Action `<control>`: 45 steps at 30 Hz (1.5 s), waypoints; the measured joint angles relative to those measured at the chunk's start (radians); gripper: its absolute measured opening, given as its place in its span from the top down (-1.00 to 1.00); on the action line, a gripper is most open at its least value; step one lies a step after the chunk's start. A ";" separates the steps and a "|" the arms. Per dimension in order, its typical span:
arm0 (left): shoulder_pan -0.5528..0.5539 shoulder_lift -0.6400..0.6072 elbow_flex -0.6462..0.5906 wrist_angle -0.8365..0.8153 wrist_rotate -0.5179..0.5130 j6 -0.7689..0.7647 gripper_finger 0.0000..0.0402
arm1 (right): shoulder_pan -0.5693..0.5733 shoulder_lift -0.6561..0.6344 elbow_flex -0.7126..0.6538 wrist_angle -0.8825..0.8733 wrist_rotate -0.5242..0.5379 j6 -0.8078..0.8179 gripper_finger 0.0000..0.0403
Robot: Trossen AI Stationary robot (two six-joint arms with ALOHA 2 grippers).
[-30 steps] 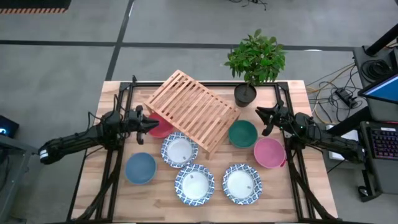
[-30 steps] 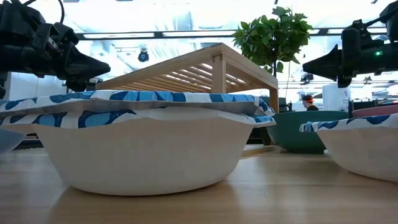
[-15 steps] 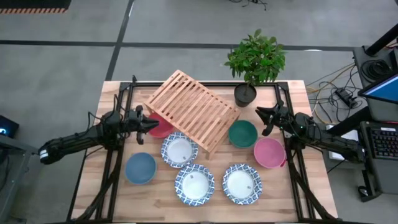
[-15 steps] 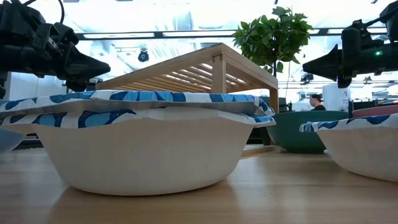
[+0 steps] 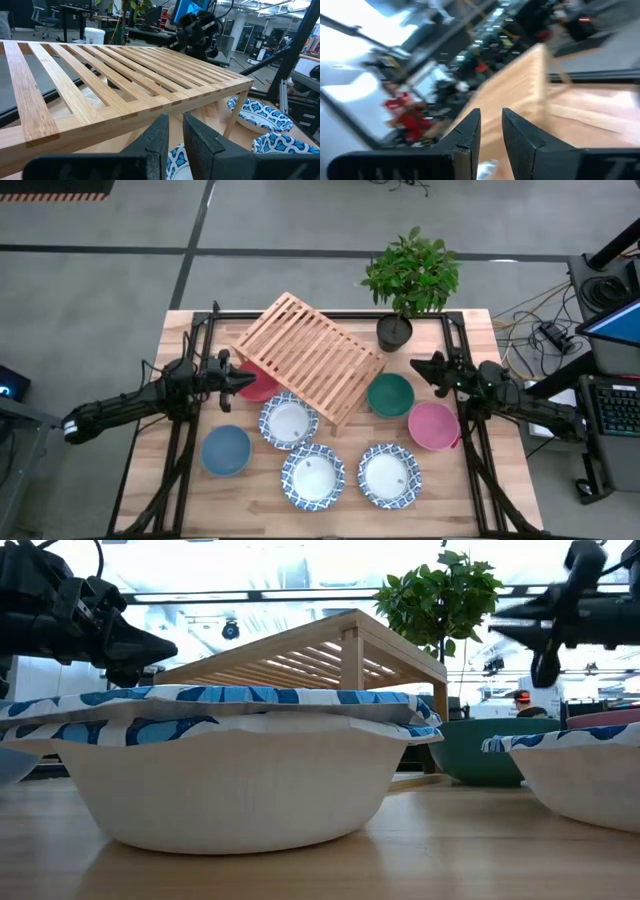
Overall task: Place and stack bowls onto a shelf
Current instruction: Put the bottom right white bowl on the shelf
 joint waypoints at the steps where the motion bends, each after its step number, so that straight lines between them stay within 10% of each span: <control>1: 0.000 0.000 0.000 0.000 0.000 0.000 0.81 | 0.002 0.000 0.000 0.029 -0.028 0.013 0.66; 14: -0.009 0.000 0.000 0.156 -0.028 -0.603 0.81 | 0.123 0.001 0.000 0.130 -0.092 -0.004 0.66; 23: -0.009 0.000 0.000 0.533 -0.059 -0.420 0.81 | 0.160 0.028 0.038 0.221 -0.060 -0.184 0.66; 34: -0.145 0.003 0.000 0.872 0.194 -0.183 0.81 | 0.160 0.376 0.247 0.197 -0.048 -0.299 0.66; 45: -0.305 0.039 -0.001 0.849 0.192 -0.141 0.81 | 0.229 0.740 0.732 -0.510 -0.074 -0.355 0.66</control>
